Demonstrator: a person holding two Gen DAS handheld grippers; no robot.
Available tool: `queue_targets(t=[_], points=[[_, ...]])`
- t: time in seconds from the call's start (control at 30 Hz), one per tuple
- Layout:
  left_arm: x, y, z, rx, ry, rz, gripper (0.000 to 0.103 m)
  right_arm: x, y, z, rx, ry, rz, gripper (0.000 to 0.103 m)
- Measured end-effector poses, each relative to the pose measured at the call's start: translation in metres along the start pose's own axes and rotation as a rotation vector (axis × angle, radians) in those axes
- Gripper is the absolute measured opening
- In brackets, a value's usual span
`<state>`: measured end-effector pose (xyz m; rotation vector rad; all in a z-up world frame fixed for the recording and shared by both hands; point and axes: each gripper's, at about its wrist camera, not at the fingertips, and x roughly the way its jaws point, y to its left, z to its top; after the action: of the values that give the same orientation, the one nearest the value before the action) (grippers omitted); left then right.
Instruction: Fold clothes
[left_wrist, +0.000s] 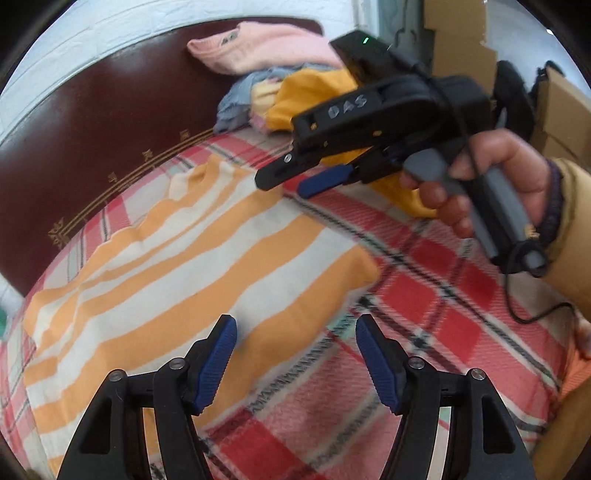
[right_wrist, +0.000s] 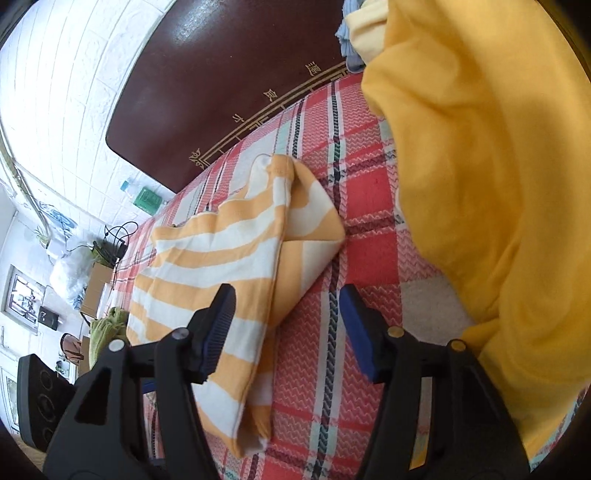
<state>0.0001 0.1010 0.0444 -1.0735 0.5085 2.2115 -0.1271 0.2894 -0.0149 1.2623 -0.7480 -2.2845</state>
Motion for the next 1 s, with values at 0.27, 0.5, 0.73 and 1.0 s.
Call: queue_targets(t=[0.27,0.5,0.73,1.0], points=[[0.011,0.004,-0.003,-0.047,0.024,0.044,0.068,0.024,-0.002,0.012,0.0,-0.025,0.052,0.06],[0.01,-0.001,-0.008,-0.073,0.002,0.066,0.068,0.038,0.008,0.015,-0.051,-0.028,0.057,0.053],[0.001,0.019,-0.008,-0.213,-0.023,0.018,0.025,0.049,0.007,0.019,-0.029,0.023,0.067,0.016],[-0.037,0.048,-0.014,-0.405,-0.117,-0.111,0.009,0.028,0.036,0.028,-0.043,-0.009,0.119,0.015]])
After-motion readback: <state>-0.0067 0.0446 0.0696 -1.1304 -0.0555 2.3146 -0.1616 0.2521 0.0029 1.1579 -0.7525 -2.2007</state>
